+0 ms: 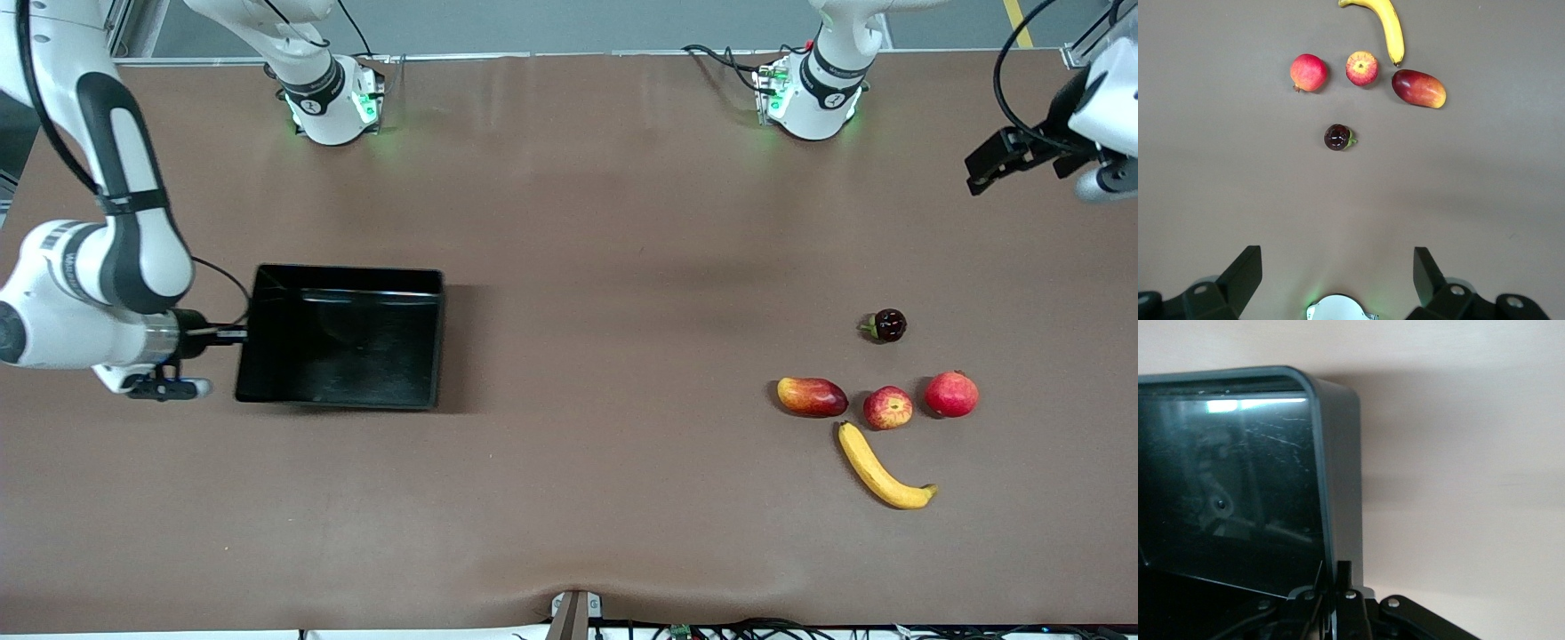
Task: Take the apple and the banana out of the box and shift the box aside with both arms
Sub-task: 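Drag the black tray with the right gripper away from the fruits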
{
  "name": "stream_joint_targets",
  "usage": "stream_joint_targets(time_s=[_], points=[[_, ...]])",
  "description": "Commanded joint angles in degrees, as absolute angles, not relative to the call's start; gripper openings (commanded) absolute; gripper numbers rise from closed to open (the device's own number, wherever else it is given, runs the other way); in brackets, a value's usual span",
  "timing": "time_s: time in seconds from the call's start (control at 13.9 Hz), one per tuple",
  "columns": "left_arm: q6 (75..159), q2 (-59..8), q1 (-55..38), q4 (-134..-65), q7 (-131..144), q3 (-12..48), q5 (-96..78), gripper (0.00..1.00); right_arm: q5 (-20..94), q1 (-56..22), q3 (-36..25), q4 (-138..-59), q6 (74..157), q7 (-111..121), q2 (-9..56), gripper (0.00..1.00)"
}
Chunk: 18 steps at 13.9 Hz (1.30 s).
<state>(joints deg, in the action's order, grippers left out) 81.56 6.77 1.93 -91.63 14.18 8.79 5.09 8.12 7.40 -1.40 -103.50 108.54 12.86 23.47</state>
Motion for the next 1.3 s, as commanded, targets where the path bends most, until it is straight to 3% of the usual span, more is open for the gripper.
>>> stream_joint_targets(time_s=[0.0, 0.5, 0.58, 0.65, 0.94, 1.08, 1.23], points=[[83.4, 8.8, 1.2, -94.1, 12.6, 7.9, 4.1, 1.00, 5.5, 15.5, 0.1, -104.2, 111.1, 20.6, 24.1, 0.00], [83.1, 8.7, 3.4, -93.7, 7.9, 8.1, 0.2, 1.00, 4.9, 23.0, 0.2, -104.3, 114.2, 25.6, 27.4, 0.00], [83.1, 8.8, 3.4, -93.7, 7.9, 7.9, 0.2, 1.00, 4.9, 23.0, 0.1, -104.3, 114.3, 25.5, 27.7, 0.17], [83.1, 8.8, 3.5, -93.7, 7.8, 7.8, 0.2, 1.00, 5.1, 23.2, 0.2, -104.2, 114.4, 25.6, 28.1, 0.99], [83.3, 8.4, 4.5, -93.7, 7.9, 7.7, 0.1, 1.00, 4.7, 23.3, 0.2, -102.6, 110.8, 32.2, 28.0, 1.00], [83.4, 8.3, 4.5, -93.6, 7.9, 8.0, 0.1, 1.00, 3.6, 22.4, 0.3, -96.7, 109.9, 34.0, 27.9, 1.00], [83.3, 8.4, 4.6, -93.7, 7.9, 7.9, 0.1, 1.00, 0.8, 21.1, 0.4, -88.4, 100.8, 36.1, 27.7, 1.00]])
